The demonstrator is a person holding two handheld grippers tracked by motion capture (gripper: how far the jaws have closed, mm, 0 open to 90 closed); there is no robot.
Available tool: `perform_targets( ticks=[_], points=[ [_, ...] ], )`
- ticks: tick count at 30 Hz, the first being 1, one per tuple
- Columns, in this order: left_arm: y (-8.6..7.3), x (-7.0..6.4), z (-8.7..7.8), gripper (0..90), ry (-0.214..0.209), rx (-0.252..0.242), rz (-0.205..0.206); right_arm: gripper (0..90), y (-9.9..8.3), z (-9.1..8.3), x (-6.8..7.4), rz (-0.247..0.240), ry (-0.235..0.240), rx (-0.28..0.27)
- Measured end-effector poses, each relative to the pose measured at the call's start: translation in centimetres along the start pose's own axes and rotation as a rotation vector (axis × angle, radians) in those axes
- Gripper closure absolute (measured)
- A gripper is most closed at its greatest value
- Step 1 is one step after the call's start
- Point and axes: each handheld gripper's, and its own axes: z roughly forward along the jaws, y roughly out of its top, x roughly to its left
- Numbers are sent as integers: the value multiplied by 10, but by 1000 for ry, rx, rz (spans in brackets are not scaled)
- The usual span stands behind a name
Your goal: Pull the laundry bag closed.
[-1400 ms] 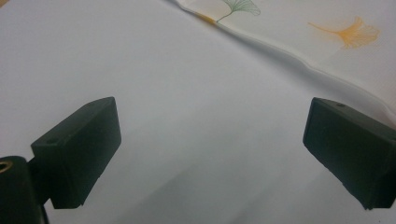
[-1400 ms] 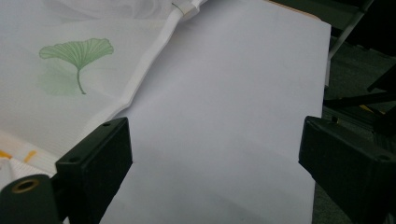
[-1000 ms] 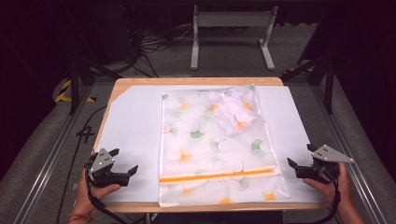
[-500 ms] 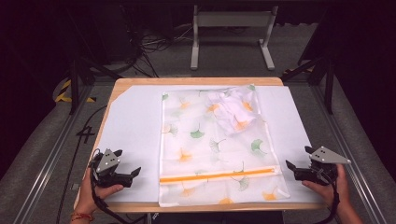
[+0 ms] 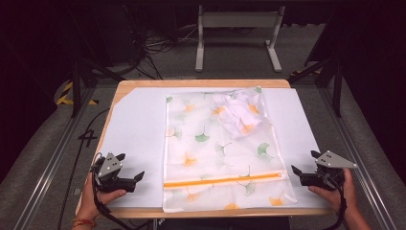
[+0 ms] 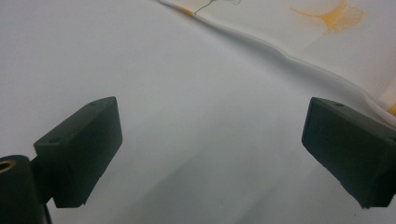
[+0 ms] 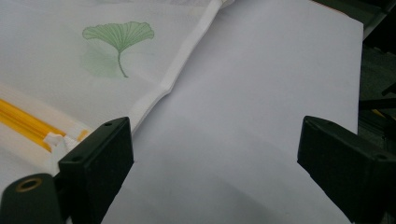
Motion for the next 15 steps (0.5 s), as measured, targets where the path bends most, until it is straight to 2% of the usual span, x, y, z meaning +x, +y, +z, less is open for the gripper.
perform_targets(
  ticks=[15],
  points=[
    [1,-3,1,60,-10,-3,-3,112,1,1,0,10,7,-3]
  ],
)
